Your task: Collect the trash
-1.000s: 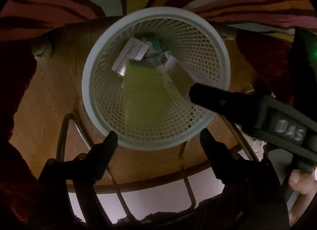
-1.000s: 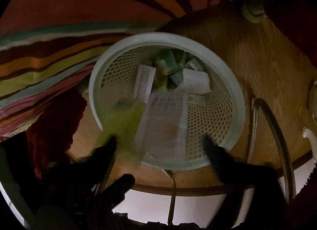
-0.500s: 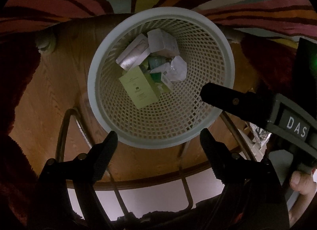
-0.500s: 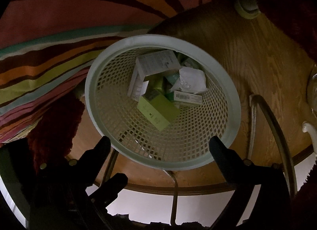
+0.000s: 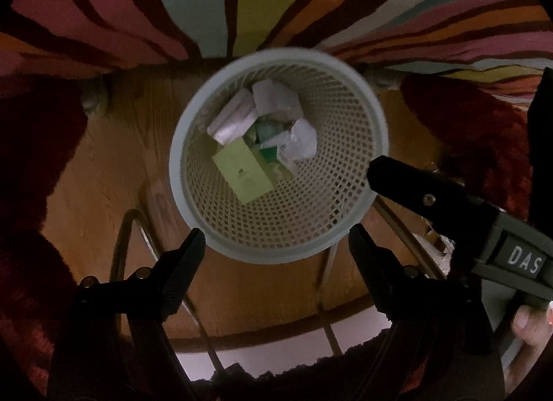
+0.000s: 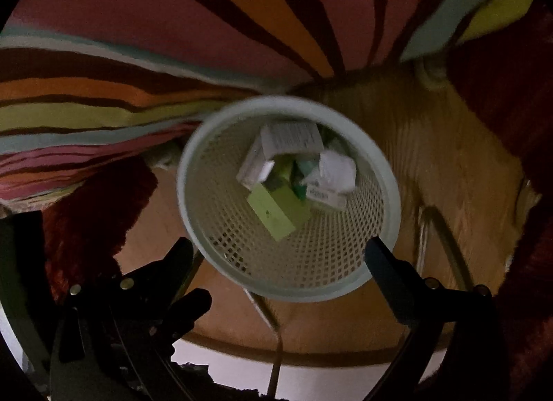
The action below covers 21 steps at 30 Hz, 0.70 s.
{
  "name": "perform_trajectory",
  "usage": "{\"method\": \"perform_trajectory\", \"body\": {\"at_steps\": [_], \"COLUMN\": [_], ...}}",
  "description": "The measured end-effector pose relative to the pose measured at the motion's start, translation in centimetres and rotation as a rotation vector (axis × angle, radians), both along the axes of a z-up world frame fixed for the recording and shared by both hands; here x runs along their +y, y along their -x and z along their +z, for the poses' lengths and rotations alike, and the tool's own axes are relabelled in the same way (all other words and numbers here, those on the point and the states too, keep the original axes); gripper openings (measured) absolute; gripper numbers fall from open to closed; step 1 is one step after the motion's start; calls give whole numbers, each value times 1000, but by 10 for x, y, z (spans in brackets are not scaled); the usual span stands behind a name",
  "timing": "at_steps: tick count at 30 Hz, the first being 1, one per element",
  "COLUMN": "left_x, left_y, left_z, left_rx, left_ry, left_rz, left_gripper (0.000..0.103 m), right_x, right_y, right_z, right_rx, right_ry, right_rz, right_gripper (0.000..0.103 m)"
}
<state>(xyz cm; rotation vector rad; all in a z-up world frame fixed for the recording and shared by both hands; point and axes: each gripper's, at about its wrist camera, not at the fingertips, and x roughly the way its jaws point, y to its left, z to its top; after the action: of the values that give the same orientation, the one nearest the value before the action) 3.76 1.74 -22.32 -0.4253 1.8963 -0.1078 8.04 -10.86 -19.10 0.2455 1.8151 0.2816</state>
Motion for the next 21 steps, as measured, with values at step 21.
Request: {"method": "perform_trajectory", "body": {"at_steps": [21], "left_x": [6], "left_y": [0], "left_z": [151], "left_rx": [-691], "left_ry": [-289], "left_rz": [-73], "left_gripper": [83], "right_x": [-18], "right_y": [6], "right_z": [161], "right_rx": [-742], "right_ry": [-48], "right_rz": [45], "right_gripper": [95]}}
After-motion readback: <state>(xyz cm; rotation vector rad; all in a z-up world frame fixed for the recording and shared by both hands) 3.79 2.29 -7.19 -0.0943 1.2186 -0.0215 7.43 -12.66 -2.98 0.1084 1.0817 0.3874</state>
